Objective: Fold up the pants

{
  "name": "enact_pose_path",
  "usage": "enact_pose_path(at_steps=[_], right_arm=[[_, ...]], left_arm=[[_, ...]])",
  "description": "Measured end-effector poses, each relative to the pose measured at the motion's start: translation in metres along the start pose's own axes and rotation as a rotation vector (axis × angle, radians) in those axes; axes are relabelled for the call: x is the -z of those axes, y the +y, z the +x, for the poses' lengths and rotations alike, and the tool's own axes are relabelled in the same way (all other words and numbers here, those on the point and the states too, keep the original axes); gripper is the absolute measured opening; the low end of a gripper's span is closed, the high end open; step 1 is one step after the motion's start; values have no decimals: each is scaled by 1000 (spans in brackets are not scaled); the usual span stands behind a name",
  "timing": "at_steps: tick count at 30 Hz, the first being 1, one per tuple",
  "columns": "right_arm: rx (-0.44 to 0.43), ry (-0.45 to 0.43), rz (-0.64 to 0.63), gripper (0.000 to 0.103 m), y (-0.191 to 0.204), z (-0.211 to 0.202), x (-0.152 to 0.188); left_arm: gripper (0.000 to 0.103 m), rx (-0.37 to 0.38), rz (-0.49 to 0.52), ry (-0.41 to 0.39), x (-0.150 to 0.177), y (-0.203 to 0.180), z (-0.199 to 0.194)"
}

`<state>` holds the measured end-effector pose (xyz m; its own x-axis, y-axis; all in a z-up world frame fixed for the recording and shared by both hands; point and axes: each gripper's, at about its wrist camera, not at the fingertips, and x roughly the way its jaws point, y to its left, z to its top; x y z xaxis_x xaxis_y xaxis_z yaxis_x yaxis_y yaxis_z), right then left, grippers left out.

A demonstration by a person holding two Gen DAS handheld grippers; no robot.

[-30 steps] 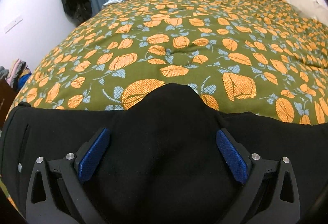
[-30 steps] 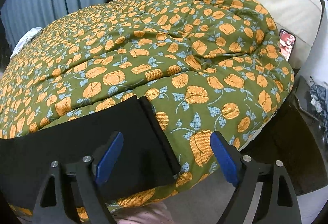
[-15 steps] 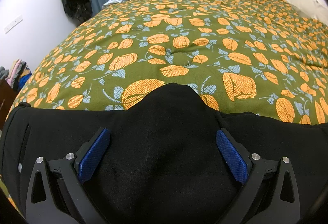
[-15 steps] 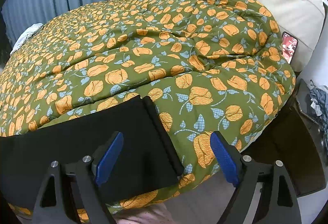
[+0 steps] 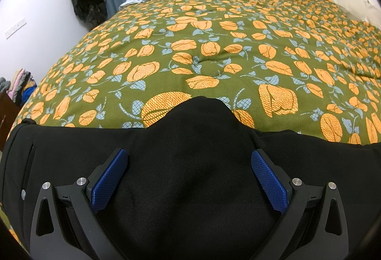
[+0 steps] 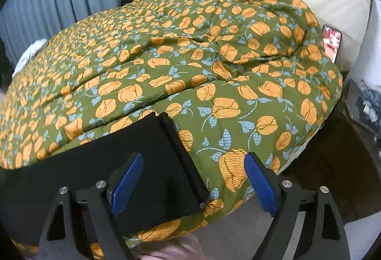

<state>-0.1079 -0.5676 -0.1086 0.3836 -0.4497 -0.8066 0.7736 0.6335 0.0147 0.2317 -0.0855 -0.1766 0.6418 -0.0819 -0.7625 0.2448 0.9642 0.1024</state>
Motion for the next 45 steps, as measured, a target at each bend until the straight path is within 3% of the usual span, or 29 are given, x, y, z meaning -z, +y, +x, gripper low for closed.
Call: enact_pose_path(at_steps=[8, 23, 25, 29, 31, 34, 37, 45], right_arm=[[37, -11, -80, 86, 16, -2, 2], [41, -13, -101, 86, 21, -2, 2], [-5, -20, -83, 86, 15, -3, 2], [-245, -10, -11, 86, -5, 0, -2], [-316, 11, -27, 86, -7, 5, -6], [-345, 66, -143, 83, 9, 15, -9], [-372, 110, -207, 65, 21, 23, -12], [-304, 218, -245, 59, 20, 50, -16]], left_arm=[[103, 0, 0, 0, 0, 0, 0], [103, 0, 0, 0, 0, 0, 0], [103, 0, 0, 0, 0, 0, 0], [103, 0, 0, 0, 0, 0, 0], [103, 0, 0, 0, 0, 0, 0], [103, 0, 0, 0, 0, 0, 0], [103, 0, 1, 0, 0, 0, 0], [103, -1, 1, 0, 0, 0, 0]])
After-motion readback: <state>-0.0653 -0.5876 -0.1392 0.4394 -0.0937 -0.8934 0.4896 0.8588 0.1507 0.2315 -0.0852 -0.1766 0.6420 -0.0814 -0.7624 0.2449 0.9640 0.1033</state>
